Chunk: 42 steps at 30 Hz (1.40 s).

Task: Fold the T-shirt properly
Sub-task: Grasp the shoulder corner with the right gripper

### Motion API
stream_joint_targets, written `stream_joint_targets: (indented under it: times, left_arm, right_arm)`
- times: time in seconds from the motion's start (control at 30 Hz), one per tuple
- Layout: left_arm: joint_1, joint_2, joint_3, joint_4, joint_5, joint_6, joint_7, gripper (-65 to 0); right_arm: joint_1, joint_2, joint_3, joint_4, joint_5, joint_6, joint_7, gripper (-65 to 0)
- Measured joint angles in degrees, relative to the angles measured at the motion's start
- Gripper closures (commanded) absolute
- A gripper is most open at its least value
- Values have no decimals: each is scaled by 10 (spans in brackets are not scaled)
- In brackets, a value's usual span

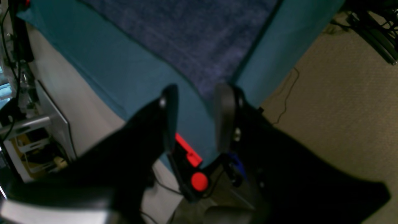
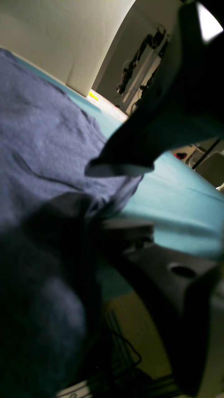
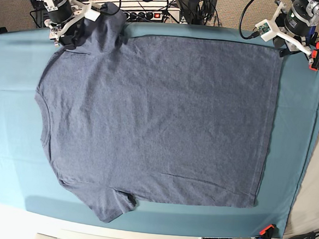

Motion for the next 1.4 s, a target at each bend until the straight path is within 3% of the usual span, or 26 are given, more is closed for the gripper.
stream_joint_targets:
  times: [0.2,0.47,0.73,0.9,1.13,1.4]
  left_arm:
    - [0,0,0,0,0,0,0,-209]
    - [0,0,0,0,0,0,0,-209]
    - [0,0,0,0,0,-2,15,-209]
    - [0,0,0,0,0,-9,15,-243]
    - [0,-1,0,0,0,-19,13,-245]
    - [0,-28,0,-23,30,-37,0,-245]
  right_arm:
    - [-2,-3,-3,0,8,11,12,0]
    - [-2,-3,-6,0,11,1,8,0]
    - [-7,-5,-10,4,12,-83,-13,0]
    - [-6,-5,-10,39,14,-157,-30,0]
    - [-6,-5,-10,47,16,-157,-29,0]
    - [-6,-7,-10,47,16,-157,-29,0]
